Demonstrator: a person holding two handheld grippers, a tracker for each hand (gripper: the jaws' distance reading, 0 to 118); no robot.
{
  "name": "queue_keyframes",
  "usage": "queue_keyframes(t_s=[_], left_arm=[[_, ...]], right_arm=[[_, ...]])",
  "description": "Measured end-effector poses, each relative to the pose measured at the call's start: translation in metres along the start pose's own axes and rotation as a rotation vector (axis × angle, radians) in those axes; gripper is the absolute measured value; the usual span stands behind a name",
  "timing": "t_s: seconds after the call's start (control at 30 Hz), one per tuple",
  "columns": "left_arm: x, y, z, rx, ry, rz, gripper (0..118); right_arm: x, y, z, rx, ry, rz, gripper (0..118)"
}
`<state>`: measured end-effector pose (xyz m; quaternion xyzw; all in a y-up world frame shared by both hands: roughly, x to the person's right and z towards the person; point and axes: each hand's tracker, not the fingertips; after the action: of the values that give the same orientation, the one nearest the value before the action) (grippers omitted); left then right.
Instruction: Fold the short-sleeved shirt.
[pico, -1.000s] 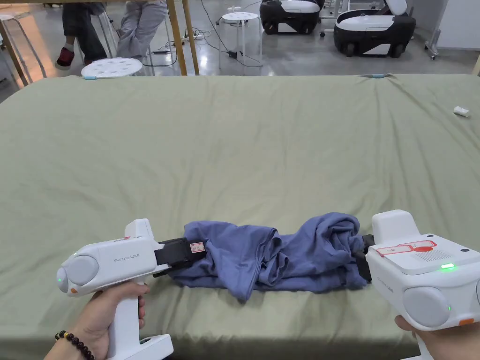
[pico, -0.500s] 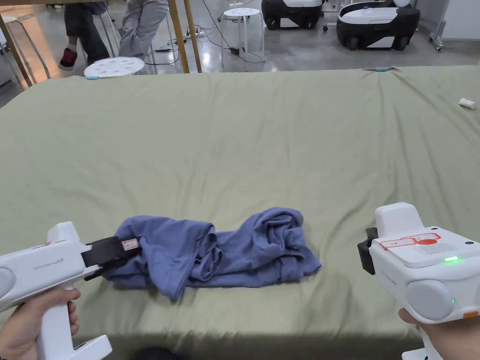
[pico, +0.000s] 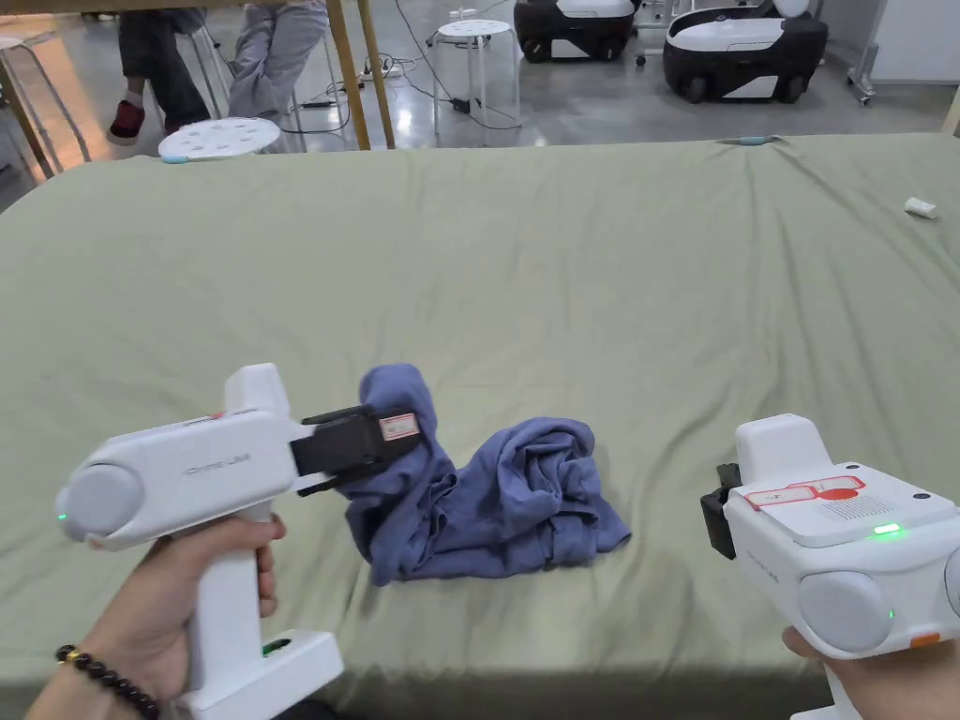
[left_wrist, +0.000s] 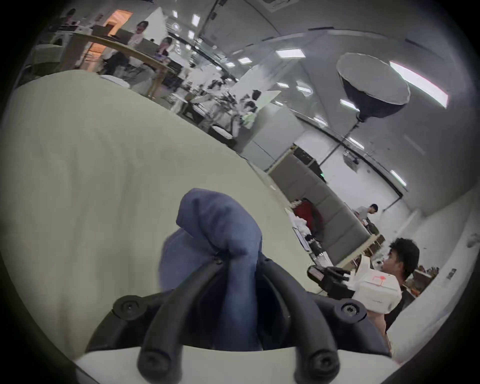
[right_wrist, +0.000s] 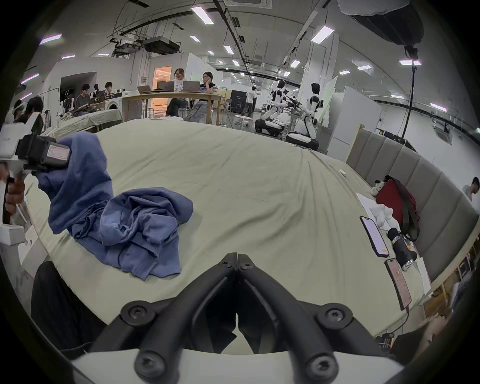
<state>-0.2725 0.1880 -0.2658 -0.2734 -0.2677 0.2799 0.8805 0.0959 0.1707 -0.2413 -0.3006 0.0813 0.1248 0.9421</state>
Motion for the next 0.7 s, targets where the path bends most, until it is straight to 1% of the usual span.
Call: queue_keyframes(t_s=[0.07, 0.2, 0.23, 0.27, 0.3, 0.33, 0.4, 0.43, 0.5, 0.6, 0.7], left_arm=[[0.013, -0.006, -0.031, -0.028, 0.030, -0.043, 14], [0.021, -0.021, -0.086, -0.110, 0.010, -0.053, 14], [0.020, -0.026, -0.100, -0.129, 0.009, -0.053, 15], [0.020, -0.031, -0.111, -0.136, 0.023, -0.052, 18], [0.019, -0.034, -0.119, -0.142, 0.040, -0.041, 29], [0.018, -0.039, -0.124, -0.142, 0.049, -0.025, 43], [0.015, -0.041, -0.128, -0.089, -0.008, -0.021, 67], [0.018, -0.040, -0.126, -0.064, -0.022, -0.036, 75], [0.024, -0.036, -0.125, -0.089, -0.006, -0.049, 85], [0.032, -0.028, -0.114, -0.145, 0.007, -0.145, 95], [0.027, -0.017, -0.090, -0.081, 0.039, -0.148, 95]], right_arm=[[0.005, -0.002, 0.002, -0.001, -0.008, -0.002, 0], [0.019, -0.006, 0.007, -0.003, -0.035, -0.027, 0], [0.023, -0.007, 0.008, -0.004, -0.045, -0.034, 0], [0.027, -0.009, 0.010, -0.004, -0.052, -0.039, 0], [0.031, -0.010, 0.011, -0.005, -0.056, -0.046, 0], [0.035, -0.011, 0.012, -0.005, -0.064, -0.054, 0], [0.042, -0.014, 0.014, -0.009, -0.078, -0.065, 0], [0.046, -0.016, 0.015, -0.012, -0.084, -0.069, 0], [0.049, -0.018, 0.015, -0.016, -0.091, -0.070, 0], [0.050, -0.018, 0.010, -0.023, -0.094, -0.067, 0], [0.045, -0.015, 0.004, -0.026, -0.087, -0.057, 0]])
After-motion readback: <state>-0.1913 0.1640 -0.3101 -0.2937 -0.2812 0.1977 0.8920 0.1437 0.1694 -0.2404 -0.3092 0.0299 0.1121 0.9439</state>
